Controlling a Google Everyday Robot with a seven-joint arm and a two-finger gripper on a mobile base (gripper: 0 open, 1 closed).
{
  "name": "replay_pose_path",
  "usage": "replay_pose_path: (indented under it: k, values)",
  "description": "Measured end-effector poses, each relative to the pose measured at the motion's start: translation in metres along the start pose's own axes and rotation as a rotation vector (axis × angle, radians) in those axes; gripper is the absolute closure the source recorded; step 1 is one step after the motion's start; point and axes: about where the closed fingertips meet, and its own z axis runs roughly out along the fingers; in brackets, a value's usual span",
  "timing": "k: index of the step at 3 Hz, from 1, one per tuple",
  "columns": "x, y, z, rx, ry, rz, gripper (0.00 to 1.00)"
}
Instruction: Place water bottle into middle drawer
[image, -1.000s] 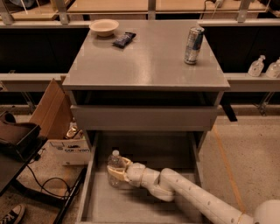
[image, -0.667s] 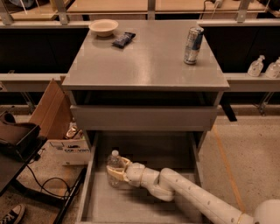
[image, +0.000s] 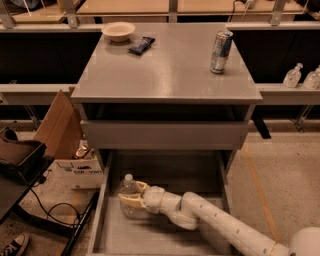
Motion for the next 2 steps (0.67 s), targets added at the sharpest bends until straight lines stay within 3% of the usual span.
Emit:
replay_pose_path:
  k: [1,2]
  values:
    - [-0.0004,0.0012,0.0016,-0.003,-0.001,0.0,0.12]
    - [-0.0007,0.0022,0.0028,-0.006,-0.001,0.0,0.0]
